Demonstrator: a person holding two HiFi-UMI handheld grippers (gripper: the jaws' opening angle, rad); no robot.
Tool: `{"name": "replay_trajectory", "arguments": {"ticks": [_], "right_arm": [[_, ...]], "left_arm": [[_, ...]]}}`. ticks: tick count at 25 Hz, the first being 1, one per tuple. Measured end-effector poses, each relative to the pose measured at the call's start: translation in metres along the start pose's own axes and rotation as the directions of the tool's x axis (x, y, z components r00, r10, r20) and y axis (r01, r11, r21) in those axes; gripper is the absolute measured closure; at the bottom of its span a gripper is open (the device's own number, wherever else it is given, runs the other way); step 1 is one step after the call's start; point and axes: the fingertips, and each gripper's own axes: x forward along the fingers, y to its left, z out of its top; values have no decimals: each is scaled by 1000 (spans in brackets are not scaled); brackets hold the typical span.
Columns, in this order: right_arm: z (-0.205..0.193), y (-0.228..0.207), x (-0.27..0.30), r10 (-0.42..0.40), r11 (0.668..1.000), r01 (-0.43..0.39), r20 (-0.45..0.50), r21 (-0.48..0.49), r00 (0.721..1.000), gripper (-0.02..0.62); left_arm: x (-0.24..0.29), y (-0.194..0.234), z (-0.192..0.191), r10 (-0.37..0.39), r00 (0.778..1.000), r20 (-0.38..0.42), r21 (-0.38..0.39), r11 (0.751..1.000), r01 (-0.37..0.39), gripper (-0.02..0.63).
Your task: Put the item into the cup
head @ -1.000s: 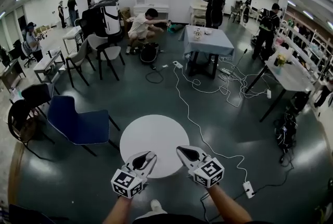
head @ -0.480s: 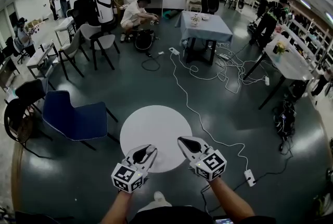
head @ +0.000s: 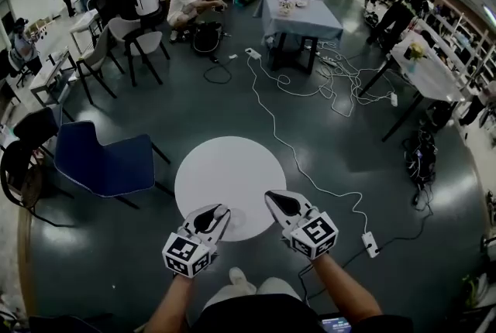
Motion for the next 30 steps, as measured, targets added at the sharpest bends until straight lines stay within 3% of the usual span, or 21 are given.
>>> {"name": "replay_trajectory", "arguments": {"ticks": [13,30], "right_arm": [[-60,-31,1,-2,998,6,-72,55,997,586],[-139,-62,27,28,991,-4,-178,135,984,586]], "left_arm": [[34,10,-62,15,995,-98,-41,999,-19,514],[83,56,-159,105,964,-245,-16,994,-112,512]]}}
